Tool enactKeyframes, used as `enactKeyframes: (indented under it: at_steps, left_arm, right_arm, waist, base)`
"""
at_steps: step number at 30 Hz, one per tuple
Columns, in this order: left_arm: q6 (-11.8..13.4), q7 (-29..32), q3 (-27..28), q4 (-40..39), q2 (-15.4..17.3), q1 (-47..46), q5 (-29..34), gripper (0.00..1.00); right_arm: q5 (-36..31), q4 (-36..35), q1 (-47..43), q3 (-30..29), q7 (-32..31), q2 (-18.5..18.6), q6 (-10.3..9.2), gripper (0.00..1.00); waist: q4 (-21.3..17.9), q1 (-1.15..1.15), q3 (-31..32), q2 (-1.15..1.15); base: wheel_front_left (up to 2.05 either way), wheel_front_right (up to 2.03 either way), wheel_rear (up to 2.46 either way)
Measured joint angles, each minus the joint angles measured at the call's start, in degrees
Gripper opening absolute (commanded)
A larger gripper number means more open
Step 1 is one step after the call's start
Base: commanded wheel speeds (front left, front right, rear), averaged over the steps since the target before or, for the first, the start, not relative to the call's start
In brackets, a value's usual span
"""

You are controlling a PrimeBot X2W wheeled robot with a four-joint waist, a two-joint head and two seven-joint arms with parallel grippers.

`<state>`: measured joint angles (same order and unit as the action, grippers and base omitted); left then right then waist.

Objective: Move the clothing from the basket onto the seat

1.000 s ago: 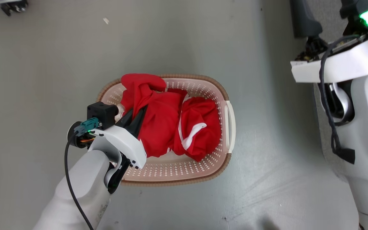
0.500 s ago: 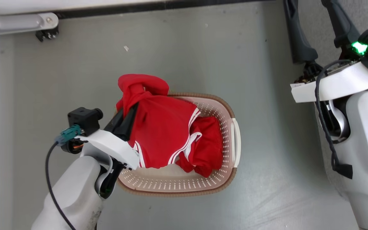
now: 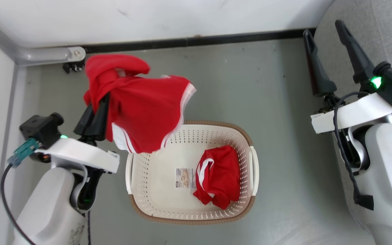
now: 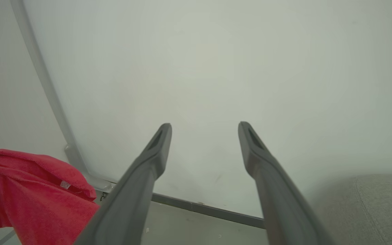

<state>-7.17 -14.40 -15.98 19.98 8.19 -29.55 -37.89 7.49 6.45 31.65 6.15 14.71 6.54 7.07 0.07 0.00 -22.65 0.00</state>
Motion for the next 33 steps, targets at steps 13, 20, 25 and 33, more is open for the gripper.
enactKeyframes:
  at_steps: [13,20,25,33]
  left_arm:
    - [0.98,-0.05,6.98,-6.83,0.38,6.73,3.63,0.0]
    - [1.33,-0.05,9.6,-9.68,0.35,8.57,5.05,0.0]
    - [1.49,-0.05,10.72,-11.83,0.38,10.28,6.27,0.0]
    - [1.99,-0.05,12.21,-14.32,0.54,12.77,7.86,0.0]
  right_arm:
    - [0.01,1.52,-5.37,-0.14,0.0,-0.24,0.0,1.0]
    - [0.1,1.92,-8.03,0.02,0.0,-0.52,0.0,1.0]
    - [0.23,2.66,-10.12,0.26,0.0,-0.73,0.0,1.0]
    - [0.73,3.35,-12.66,1.42,0.0,-1.0,0.0,1.0]
  waist:
    - [0.47,0.0,6.6,0.0]
    - [0.37,0.0,9.44,0.0]
    - [0.21,0.0,11.66,0.0]
    - [-0.13,0.0,14.62,0.0]
  base:
    - [0.0,0.0,0.0]
    - [0.0,0.0,0.0]
    - [0.0,0.0,0.0]
    - [0.0,0.0,0.0]
